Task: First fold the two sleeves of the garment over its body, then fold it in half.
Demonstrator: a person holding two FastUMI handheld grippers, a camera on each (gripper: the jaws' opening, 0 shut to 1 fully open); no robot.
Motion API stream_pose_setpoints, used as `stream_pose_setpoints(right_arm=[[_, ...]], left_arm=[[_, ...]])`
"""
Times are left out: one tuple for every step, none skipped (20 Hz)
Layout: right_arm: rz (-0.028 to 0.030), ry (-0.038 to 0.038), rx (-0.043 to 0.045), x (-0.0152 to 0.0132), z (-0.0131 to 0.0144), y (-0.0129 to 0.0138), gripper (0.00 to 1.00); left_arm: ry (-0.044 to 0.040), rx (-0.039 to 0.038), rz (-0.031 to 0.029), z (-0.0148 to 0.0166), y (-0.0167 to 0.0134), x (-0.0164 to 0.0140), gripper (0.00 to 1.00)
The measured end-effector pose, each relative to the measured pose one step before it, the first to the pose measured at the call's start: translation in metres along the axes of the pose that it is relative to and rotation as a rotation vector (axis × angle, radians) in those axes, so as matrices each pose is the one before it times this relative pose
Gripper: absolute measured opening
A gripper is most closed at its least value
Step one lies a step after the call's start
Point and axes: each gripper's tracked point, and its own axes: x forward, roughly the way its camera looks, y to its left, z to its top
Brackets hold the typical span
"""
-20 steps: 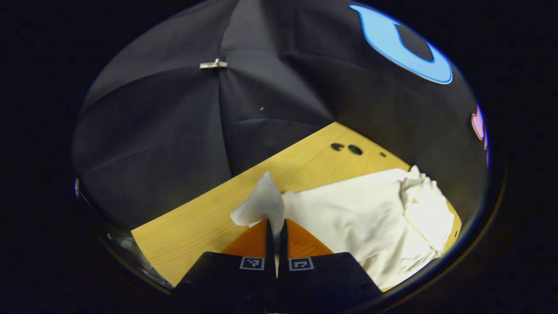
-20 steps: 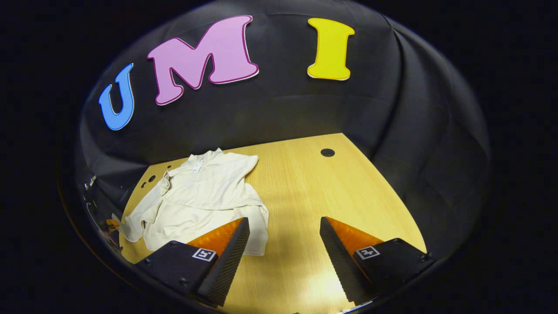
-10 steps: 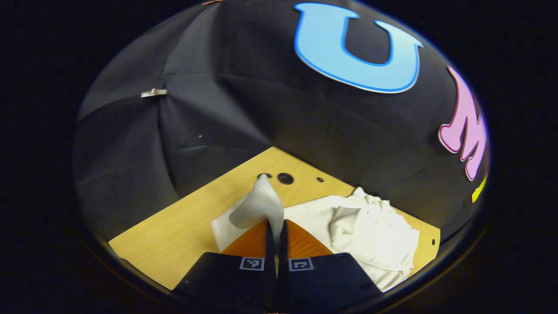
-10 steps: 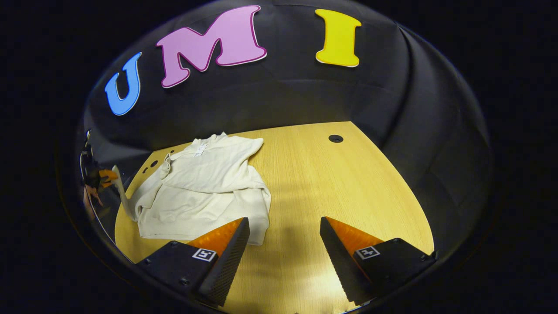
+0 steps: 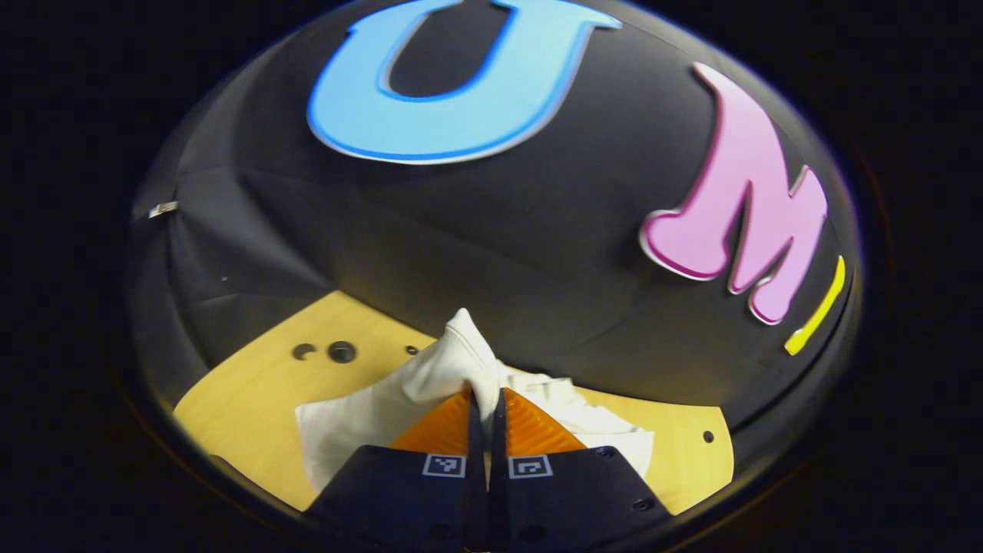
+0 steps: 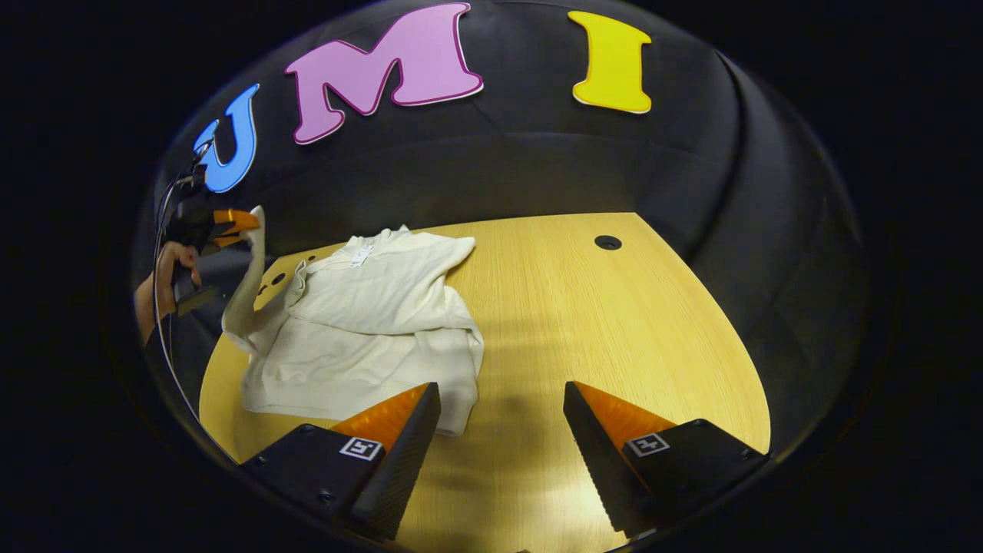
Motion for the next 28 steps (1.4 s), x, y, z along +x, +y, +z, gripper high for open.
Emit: stream_pose_setpoints(right_arm=[[-0.01344,-0.00325,0.00298,0.00120,0.00004,-0.00583,0.99],[-0.01141,-0.00117,0.00702,0.00128,0.00130,-0.00424,0.99],[-0.00679,-0.00002,0.01214,0.00183,0.00085,-0.00325,0.99],[-0.00356,-0.00192,0.01411,0.00078,0.00125,-0.00225,0.99],[-0.00365,-0.00014,0.01192,0.00100,0.00010,-0.00190,0.99],[-0.00475,0.00180,0.00764,0.00174,-0.00052,-0.00235,0.99],[-0.00615,0.00252,0.00628,0.00107,-0.00173,-0.00319,0.99],[-0.00415,0.00247,0.00688,0.00117,-0.00133,-0.00269,0.99],[-0.00524,0.00219,0.00756,-0.00023,-0.00176,-0.00218,0.99],[-0.00210,0.00262,0.00692,0.00061,-0.00200,-0.00125,0.99],[0.00122,0.00426,0.00425,-0.00033,-0.00254,-0.00008,0.99],[0.00030,0.00240,-0.00034,0.00073,-0.00180,0.00000,0.99],[-0.00122,0.00086,-0.00468,-0.00013,-0.00180,-0.00044,0.99],[0.00225,0.00163,-0.00571,-0.00008,-0.00129,0.00002,0.99],[0.00122,0.00173,-0.00451,-0.00120,-0.00156,-0.00019,0.99],[0.00514,0.00073,-0.00323,-0.00192,-0.00054,0.00148,0.99],[0.00780,0.00358,-0.00470,-0.00007,-0.00269,0.00161,0.99],[0.00607,0.01061,-0.00493,0.00021,-0.00329,0.00158,0.99],[0.00130,0.00652,-0.00204,-0.00252,-0.00376,0.00006,0.99],[0.00692,0.00152,0.00214,-0.00184,-0.00179,0.00282,0.99],[0.00880,0.00170,-0.00102,-0.00228,-0.00293,0.00349,0.99],[0.00406,-0.00045,-0.00609,-0.00155,-0.00226,0.00212,0.99],[0.00377,0.00067,-0.00823,-0.00233,-0.00409,0.00288,0.99],[0.00691,0.00541,-0.00594,-0.00076,-0.00319,0.00265,0.99],[0.00948,0.00563,-0.00441,-0.00067,-0.00435,0.00378,0.99],[0.00590,0.00516,-0.00574,0.00023,-0.00235,0.00309,0.99],[0.00673,0.00266,-0.00628,0.00138,-0.00175,0.00245,0.99],[0.00744,0.00306,-0.00600,0.00168,-0.00126,0.00323,0.99]], left_arm=[[0.01435,0.02084,-0.03254,-0.00461,-0.01782,0.00564,0.06],[0.01149,0.01490,-0.02859,-0.00717,-0.02072,0.01075,0.06],[0.01626,0.00609,-0.03486,-0.00686,-0.02061,0.00836,0.01],[0.02049,0.00480,-0.03332,-0.00854,-0.02169,0.00858,0.06],[0.02218,0.01115,-0.03096,-0.00926,-0.01894,0.00640,0.06],[0.02389,0.02029,-0.02537,-0.01092,-0.01649,0.00861,0.06],[0.02165,0.02143,-0.02588,-0.00891,-0.01572,0.00737,0.06],[0.02085,0.02049,-0.02131,-0.00902,-0.01511,0.00864,0.06],[0.01029,0.01954,-0.00721,-0.00695,-0.01207,0.00918,0.06],[0.01042,0.00867,-0.00499,-0.00513,-0.01004,0.01256,0.06],[0.01241,0.00090,-0.01305,-0.00690,-0.00982,0.00795,0.06],[0.01050,0.00579,0.00323,-0.00652,-0.00520,0.00692,0.06],[0.01003,0.01247,0.01412,-0.00656,-0.00170,0.00652,0.06],[0.01108,0.01201,0.00746,-0.00696,-0.00054,0.00386,0.07],[0.01953,0.00242,-0.00780,-0.00787,-0.00384,0.00577,0.09],[0.01818,-0.01867,-0.02839,-0.00837,-0.00863,0.00384,0.18],[0.01124,-0.02725,-0.03209,-0.00438,-0.01092,0.00218,0.17],[0.00924,-0.02052,-0.02860,-0.00283,-0.00950,0.00117,0.12],[0.00875,0.00019,-0.01018,-0.00301,-0.00440,-0.00304,0.45],[0.00460,0.02249,0.00023,-0.00130,0.00427,-0.00435,0.32],[-0.01149,0.02021,0.01525,0.00044,0.00700,-0.00673,0.49],[-0.00354,0.01188,0.01437,-0.00326,0.00678,-0.00561,0.55],[0.00123,0.00129,0.00968,-0.00248,0.00625,-0.01131,0.68],[0.00625,-0.00564,0.00593,-0.00415,0.00722,-0.01197,0.80],[0.00442,-0.00738,0.00969,-0.00442,0.01043,-0.01360,0.81],[-0.00520,-0.00626,0.02443,-0.00343,0.01649,-0.01199,0.81],[-0.01024,-0.00718,0.02764,-0.00262,0.01756,-0.01468,0.81],[-0.00638,-0.00787,0.02523,-0.00421,0.01492,-0.01292,0.81]])
